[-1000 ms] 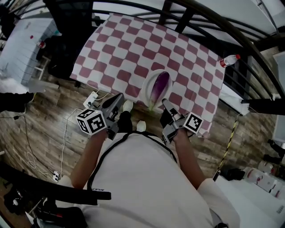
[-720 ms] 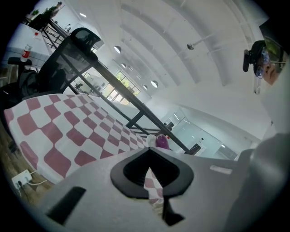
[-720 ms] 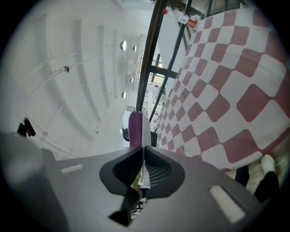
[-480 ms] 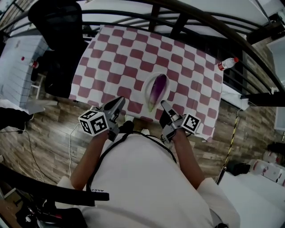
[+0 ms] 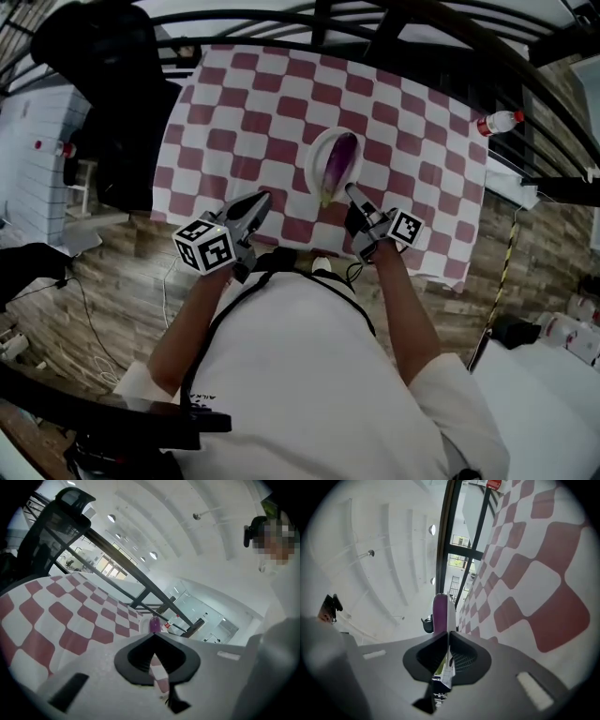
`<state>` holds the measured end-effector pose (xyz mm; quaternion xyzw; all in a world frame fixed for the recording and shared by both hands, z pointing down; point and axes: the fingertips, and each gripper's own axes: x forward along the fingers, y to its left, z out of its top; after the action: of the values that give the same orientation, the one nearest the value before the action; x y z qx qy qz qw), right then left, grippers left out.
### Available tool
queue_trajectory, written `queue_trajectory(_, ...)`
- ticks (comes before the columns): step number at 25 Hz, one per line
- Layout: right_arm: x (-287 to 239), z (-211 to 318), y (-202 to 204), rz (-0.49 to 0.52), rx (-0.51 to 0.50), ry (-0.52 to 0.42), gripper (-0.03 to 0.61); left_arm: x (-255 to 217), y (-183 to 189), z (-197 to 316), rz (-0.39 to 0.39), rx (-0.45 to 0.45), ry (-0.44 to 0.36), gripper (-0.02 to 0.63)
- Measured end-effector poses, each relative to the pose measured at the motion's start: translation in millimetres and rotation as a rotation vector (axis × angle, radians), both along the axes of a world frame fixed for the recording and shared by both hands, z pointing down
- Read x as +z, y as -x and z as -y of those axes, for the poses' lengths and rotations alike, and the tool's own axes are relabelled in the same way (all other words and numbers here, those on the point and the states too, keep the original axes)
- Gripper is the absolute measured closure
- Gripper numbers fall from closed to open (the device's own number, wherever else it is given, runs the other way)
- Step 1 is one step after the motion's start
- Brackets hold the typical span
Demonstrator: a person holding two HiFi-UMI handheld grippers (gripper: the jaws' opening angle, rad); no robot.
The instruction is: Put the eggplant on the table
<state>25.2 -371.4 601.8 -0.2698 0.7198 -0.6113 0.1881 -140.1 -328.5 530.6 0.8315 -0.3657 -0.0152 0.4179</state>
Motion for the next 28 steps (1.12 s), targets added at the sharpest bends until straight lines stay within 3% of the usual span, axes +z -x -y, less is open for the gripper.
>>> queue_trajectory(16, 80.5, 51.0, 7.9, -0.024, -0.023, 0.083, 0.553, 25.9, 7.3, 27.4, 0.019, 0.041, 0.055, 0.607)
queue_trajectory(28, 110.8, 56.4, 10.3, -0.177, -0.039, 0.174, 0.555, 30.4, 12.2, 34.8, 0.015, 0.033, 0.061, 0.607)
